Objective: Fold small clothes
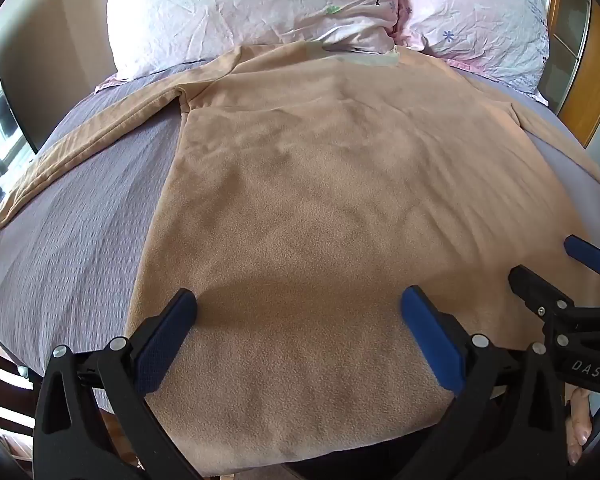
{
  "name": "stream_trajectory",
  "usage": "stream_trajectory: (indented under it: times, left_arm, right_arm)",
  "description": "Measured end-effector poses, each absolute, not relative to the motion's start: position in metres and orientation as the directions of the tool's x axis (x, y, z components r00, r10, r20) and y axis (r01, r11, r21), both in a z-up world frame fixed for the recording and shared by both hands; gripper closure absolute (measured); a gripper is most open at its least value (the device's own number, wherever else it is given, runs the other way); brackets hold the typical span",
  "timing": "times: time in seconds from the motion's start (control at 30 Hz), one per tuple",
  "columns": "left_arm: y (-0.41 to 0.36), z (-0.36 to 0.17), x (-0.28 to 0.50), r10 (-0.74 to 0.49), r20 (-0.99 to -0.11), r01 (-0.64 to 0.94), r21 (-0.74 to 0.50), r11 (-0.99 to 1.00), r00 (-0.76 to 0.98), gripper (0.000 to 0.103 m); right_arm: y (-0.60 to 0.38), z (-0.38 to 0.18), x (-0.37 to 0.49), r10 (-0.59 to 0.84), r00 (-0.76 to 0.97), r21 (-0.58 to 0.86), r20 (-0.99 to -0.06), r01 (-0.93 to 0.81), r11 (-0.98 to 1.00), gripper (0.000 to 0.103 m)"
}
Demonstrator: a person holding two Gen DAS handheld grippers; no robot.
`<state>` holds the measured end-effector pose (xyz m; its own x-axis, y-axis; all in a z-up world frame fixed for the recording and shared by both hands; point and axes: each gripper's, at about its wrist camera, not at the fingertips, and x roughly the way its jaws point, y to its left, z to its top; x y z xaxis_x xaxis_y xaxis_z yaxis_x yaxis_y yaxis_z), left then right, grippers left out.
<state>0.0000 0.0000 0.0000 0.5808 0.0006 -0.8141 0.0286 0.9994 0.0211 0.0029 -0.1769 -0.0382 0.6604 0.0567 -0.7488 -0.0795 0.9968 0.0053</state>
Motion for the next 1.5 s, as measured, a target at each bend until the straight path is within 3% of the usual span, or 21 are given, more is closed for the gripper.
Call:
stream_trajectory:
  times: [1.5]
  left_arm:
    - [-0.0001,0.0002,0.0000,0.002,-0.812,0.029,0.023,0.999,0.584,0.001]
  right_arm:
    - [-0.1777,-0.0390,0.0038,0.053,0.658,0.007,-0.751,-0.073,0.997,0.002]
